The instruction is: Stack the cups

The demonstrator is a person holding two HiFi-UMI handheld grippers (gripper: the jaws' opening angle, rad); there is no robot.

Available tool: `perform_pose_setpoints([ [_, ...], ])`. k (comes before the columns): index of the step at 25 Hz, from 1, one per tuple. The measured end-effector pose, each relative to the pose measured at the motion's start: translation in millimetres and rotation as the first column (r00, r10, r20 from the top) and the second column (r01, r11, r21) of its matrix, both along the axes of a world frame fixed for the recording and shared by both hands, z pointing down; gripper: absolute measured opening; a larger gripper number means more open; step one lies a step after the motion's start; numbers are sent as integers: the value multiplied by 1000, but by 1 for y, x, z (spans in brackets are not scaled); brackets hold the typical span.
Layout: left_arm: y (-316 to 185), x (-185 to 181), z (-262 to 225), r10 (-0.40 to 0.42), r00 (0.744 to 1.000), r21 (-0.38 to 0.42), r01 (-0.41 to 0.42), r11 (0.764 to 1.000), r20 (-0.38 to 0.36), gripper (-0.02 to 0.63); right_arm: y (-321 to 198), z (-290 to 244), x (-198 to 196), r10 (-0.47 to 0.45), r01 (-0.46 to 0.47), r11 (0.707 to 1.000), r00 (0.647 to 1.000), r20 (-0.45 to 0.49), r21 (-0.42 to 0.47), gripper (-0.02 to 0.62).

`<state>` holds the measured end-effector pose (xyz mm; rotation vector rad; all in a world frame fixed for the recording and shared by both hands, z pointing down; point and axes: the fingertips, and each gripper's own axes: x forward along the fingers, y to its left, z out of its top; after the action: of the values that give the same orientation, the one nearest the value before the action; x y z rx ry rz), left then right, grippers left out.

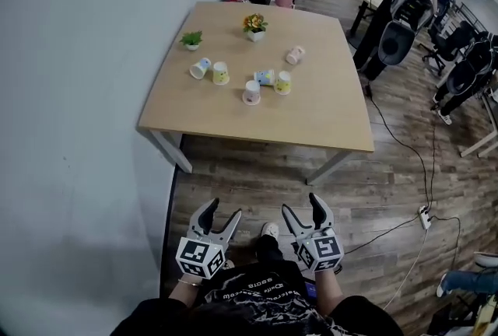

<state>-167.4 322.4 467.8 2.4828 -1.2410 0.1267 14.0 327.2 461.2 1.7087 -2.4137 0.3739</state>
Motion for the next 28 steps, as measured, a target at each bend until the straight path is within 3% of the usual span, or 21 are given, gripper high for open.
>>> perform_pose_setpoints([
  [5, -42, 23, 0, -56, 998, -13, 56, 998, 21, 273, -57, -6, 33, -16, 16, 1000, 1000, 0, 24, 348],
  [16, -93, 87, 7, -160, 987, -21, 161, 987, 29, 273, -115, 5, 76, -178, 178, 984, 984, 7, 4, 329],
  [28, -134, 112, 19, -170, 982, -56, 175, 983, 78, 273, -150, 13, 102, -146, 147, 989, 988, 41, -18, 324],
])
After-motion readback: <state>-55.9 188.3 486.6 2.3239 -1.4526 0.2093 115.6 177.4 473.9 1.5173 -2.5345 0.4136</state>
